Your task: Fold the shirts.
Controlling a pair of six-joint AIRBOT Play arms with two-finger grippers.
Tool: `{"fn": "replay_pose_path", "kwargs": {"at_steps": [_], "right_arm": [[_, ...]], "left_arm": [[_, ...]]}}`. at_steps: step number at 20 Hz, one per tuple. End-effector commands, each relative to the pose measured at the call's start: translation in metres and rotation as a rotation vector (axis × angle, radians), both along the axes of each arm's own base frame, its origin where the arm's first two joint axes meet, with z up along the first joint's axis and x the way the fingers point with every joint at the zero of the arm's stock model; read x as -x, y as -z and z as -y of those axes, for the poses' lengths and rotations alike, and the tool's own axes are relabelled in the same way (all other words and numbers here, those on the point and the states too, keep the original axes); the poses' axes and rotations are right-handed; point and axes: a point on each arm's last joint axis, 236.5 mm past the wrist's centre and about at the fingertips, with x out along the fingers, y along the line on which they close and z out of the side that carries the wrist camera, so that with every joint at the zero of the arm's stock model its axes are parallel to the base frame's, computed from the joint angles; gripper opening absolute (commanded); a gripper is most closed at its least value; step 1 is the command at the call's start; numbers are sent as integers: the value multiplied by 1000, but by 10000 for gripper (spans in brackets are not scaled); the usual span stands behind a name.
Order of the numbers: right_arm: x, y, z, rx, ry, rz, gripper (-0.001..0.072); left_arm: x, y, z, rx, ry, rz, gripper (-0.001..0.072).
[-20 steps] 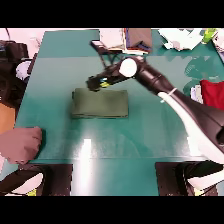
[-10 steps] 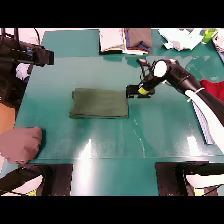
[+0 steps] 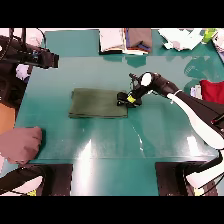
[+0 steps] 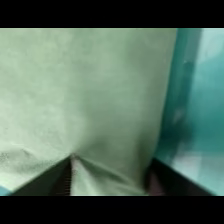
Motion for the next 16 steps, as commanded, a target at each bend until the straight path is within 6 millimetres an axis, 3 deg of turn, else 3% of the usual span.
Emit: {"fn": "replay_pose_path", "kwargs": {"at_steps": [1, 2, 5, 8, 10, 12, 16], "right_arm": [[-15, 2, -19, -33, -24, 101, 154], [-19, 0, -23, -37, -53, 140, 17], [-40, -27, -7, 30, -106, 223, 17], [-85, -94, 50, 128, -74, 372, 17], [-110, -142, 114, 205, 9, 448, 17], [-119, -178, 191, 302, 111, 481, 17], [-108, -217, 341, 407, 361, 490, 17]], "left_arm": [[2, 1, 3, 12, 7, -9, 32], [2, 1, 5, 19, 11, -12, 31], [5, 1, 13, 51, 26, -21, 30], [9, 0, 25, 101, 49, -35, 30], [12, -1, 33, 137, 65, -46, 30], [13, -3, 43, 143, 89, -37, 30], [23, -13, 84, 142, 191, 16, 30]]}}
